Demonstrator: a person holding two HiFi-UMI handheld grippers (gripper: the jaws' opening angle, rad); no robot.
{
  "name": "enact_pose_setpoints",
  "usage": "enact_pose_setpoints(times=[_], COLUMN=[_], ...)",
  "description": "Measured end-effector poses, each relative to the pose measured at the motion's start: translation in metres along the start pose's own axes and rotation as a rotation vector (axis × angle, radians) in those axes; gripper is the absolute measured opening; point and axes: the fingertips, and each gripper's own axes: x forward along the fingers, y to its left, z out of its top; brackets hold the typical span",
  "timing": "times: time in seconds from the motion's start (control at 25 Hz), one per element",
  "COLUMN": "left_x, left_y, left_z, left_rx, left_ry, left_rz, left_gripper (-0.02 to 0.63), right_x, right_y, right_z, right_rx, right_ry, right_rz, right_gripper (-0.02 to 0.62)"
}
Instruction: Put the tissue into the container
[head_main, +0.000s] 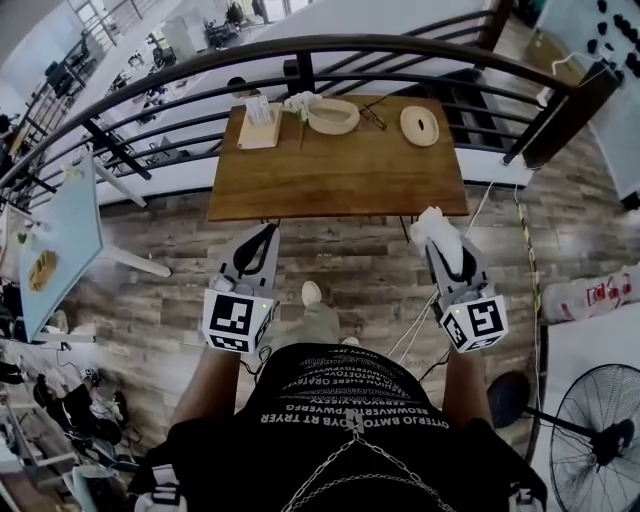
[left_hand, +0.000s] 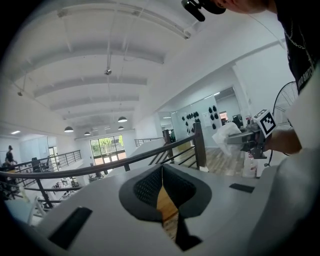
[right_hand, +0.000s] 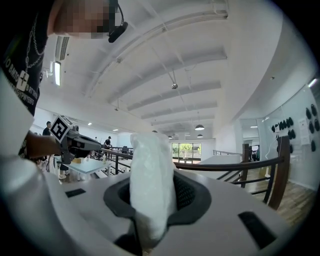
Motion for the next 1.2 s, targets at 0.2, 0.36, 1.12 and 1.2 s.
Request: enact_pose_setpoints(times=[0.2, 0.36, 1.12, 1.2], left_x=[0.020, 0.044, 0.163, 0.173], left_y=[0.018, 0.032, 0.186, 0.204], left_z=[-0.005, -0.009, -0.016, -0.016], left_rx=[-0.030, -0.045, -0.042, -0.048], left_ry=[-0.006, -0.001, 0.002, -0.006], left_rz=[-0.017, -0.031, -0.043, -0.046], left_gripper=[0.029, 0.029, 0.029, 0.029], right_x=[0.023, 0.051, 0.246, 0.264], right_y=[0.000, -0.005, -0.017, -0.017], right_z=[-0.004, -0.004, 0.025, 0.030], right_rx=[0.002, 0.003, 0.005, 0.000], right_ry=[0.035, 0.049, 0.065, 0.062], right_rz=[0.004, 0.005, 0.010, 0.002], right_gripper=[0.118, 0.118, 0.118, 0.118])
